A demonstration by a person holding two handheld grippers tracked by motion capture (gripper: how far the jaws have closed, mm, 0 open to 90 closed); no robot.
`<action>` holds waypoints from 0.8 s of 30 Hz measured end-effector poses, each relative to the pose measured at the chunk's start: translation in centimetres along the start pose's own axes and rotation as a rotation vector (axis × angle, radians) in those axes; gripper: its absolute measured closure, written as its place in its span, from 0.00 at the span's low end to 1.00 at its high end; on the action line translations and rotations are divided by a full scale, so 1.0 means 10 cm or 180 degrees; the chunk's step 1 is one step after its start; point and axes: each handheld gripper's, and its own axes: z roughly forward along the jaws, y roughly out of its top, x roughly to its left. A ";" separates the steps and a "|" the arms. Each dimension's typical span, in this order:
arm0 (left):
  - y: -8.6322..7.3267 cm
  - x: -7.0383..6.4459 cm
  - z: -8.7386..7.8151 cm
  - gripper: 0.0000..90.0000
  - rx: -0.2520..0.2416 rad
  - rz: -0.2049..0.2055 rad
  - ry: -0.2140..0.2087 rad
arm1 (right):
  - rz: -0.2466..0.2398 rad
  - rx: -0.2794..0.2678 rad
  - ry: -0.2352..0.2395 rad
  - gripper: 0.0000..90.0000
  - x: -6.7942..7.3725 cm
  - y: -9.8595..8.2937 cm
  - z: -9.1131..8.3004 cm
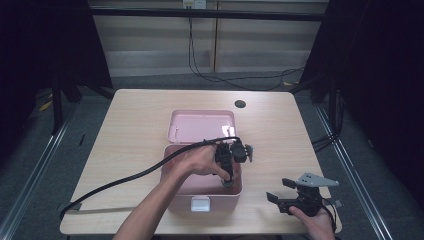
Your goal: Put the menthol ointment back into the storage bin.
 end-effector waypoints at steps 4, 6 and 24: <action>0.01 0.00 0.02 0.57 -0.0034 0.0009 -0.0001 | -0.0004 0.0004 0.0003 0.18 0.00 0.00 0.00; 0.01 -0.01 0.03 0.57 -0.0027 -0.0001 0.0003 | -0.0013 0.0000 0.0004 0.18 0.00 0.00 0.00; 0.02 0.01 0.11 0.56 0.0010 -0.0052 -0.0006 | -0.0015 0.0000 0.0009 0.18 0.00 0.00 0.00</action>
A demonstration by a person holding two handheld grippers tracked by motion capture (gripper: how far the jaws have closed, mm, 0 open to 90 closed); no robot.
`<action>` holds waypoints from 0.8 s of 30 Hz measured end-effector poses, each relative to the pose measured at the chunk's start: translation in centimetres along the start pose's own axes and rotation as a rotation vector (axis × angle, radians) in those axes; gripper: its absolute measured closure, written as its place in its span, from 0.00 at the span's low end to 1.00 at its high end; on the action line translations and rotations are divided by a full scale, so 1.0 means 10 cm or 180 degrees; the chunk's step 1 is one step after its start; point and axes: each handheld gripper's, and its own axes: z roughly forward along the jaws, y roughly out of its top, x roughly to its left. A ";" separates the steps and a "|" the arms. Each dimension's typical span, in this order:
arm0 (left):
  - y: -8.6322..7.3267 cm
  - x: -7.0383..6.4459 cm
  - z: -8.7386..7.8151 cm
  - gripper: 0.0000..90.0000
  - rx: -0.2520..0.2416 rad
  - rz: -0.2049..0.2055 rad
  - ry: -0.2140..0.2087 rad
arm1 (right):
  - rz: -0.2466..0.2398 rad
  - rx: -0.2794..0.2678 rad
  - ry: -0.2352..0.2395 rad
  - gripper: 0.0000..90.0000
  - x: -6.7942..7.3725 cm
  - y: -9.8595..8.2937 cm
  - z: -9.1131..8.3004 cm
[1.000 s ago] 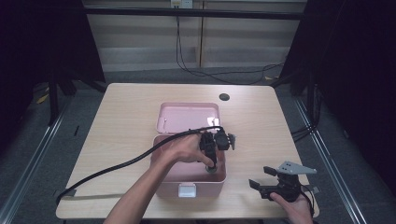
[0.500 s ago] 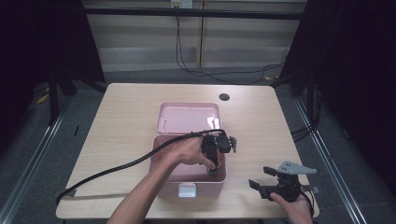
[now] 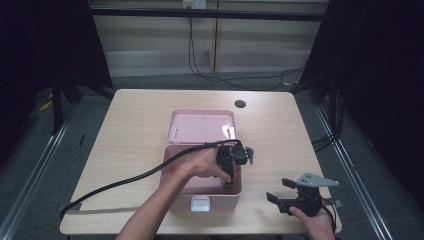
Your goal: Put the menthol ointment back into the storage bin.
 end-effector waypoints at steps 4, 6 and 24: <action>-0.01 0.00 0.00 0.53 0.0035 -0.0045 0.0024 | 0.0002 0.0002 0.0003 0.18 0.00 0.00 0.00; -0.01 0.01 -0.02 0.49 0.0045 -0.0065 0.0031 | 0.0003 0.0002 0.0000 0.18 0.00 0.00 0.00; -0.09 0.00 -0.22 0.26 -0.0095 -0.0168 0.0115 | -0.0010 0.0009 0.0012 0.18 0.00 0.00 0.00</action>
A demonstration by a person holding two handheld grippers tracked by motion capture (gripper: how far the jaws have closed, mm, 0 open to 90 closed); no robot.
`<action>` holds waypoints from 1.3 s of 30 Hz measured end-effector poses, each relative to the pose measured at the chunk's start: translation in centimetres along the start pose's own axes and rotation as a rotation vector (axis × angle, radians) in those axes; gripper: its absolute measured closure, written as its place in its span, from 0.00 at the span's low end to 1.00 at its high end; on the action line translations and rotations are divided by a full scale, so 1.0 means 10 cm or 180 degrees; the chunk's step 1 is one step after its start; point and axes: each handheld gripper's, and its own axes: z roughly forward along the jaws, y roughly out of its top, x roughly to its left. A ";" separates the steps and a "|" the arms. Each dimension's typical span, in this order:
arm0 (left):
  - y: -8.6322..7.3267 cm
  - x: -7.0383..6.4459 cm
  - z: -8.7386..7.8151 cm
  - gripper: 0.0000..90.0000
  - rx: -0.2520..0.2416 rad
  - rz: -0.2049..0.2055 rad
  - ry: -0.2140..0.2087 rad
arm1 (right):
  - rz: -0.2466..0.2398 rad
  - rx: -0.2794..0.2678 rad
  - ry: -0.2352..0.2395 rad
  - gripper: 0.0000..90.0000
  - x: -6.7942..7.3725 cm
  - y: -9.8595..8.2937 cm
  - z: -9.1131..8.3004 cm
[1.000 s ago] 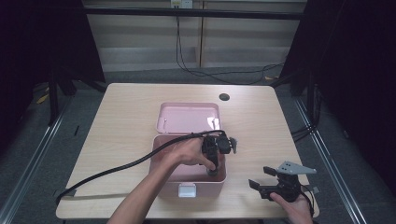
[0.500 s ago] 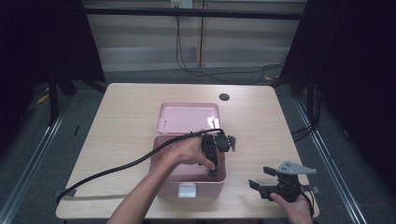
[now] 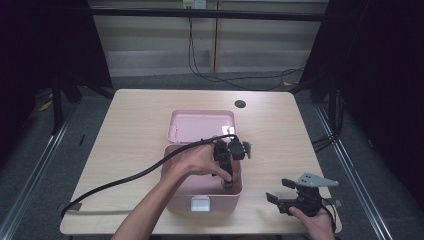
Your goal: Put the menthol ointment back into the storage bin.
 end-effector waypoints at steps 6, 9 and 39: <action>-0.06 0.04 -0.13 0.23 -0.0148 -0.0106 0.0048 | 0.0004 0.0029 0.0006 0.18 0.00 0.00 0.01; -0.11 0.05 -0.25 0.21 -0.0263 -0.0104 0.0034 | 0.0008 0.0027 0.0004 0.18 0.00 0.00 0.01; -0.83 0.03 -0.72 0.27 -0.1183 -0.0517 0.0262 | -0.0004 0.0043 0.0000 0.18 0.00 0.01 0.03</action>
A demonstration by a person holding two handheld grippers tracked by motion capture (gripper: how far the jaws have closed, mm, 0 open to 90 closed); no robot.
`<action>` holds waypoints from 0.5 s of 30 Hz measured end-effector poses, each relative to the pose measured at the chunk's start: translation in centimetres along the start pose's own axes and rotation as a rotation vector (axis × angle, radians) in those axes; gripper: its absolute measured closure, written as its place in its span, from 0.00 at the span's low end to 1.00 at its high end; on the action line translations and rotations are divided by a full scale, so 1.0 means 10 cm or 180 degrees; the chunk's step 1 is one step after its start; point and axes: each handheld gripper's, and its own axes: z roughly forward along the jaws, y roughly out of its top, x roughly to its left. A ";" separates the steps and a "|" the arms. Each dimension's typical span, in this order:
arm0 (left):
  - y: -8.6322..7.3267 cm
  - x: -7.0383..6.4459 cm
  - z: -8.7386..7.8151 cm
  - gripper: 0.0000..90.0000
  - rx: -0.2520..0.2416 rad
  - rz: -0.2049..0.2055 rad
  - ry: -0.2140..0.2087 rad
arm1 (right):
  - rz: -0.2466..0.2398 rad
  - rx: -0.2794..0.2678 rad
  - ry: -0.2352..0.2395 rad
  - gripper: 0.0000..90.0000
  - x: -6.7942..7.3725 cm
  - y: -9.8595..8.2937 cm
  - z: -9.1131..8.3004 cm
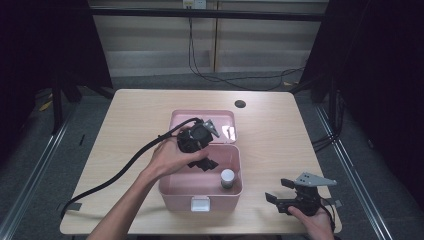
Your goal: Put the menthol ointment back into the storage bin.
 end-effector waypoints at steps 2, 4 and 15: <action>-0.02 -0.02 -0.02 0.28 -0.0006 0.0010 0.0026 | -0.0004 -0.0004 0.0006 0.18 0.00 0.00 0.00; -0.10 -0.03 -0.08 0.28 -0.0078 -0.0014 0.0068 | -0.0006 -0.0002 0.0007 0.18 0.00 0.00 0.01; -0.38 -0.04 -0.23 0.29 -0.0396 -0.0231 0.0236 | -0.0006 0.0003 0.0010 0.18 0.00 0.01 0.02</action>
